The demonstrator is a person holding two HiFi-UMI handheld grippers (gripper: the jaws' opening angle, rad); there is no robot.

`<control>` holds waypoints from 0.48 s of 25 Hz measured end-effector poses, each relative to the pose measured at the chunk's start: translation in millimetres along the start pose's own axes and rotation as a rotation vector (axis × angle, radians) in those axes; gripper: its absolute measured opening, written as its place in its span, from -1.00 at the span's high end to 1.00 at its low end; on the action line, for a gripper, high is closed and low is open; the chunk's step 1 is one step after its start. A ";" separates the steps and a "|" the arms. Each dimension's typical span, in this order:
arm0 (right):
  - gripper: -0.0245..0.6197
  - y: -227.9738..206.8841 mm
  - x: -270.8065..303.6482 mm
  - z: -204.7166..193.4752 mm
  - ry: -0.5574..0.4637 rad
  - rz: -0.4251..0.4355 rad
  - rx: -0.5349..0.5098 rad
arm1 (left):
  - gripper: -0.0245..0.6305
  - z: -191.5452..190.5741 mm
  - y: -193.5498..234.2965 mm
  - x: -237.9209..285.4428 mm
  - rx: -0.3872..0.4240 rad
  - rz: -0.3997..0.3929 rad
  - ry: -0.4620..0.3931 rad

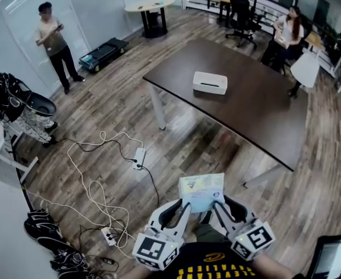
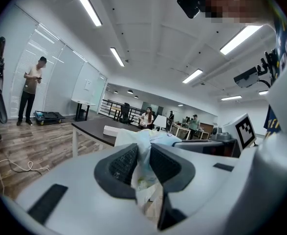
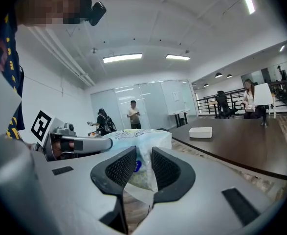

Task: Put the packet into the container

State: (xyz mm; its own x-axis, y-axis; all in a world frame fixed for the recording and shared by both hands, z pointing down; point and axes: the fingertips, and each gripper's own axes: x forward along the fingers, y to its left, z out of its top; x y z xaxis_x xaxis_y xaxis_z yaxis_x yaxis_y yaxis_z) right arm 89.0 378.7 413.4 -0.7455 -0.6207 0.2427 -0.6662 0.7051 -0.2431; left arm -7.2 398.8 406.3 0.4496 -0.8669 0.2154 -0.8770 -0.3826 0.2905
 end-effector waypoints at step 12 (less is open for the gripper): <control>0.60 -112.1 39.6 43.1 0.005 0.076 0.016 | 0.68 32.9 -0.4 117.6 0.006 0.069 0.025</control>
State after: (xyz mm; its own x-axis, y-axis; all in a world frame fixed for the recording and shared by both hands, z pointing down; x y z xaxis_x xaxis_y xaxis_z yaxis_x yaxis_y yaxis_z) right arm 133.3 260.3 409.8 -0.7940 -0.5638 0.2275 -0.6078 0.7445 -0.2763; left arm 40.5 286.5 400.8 0.3916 -0.8832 0.2579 -0.9073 -0.3240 0.2682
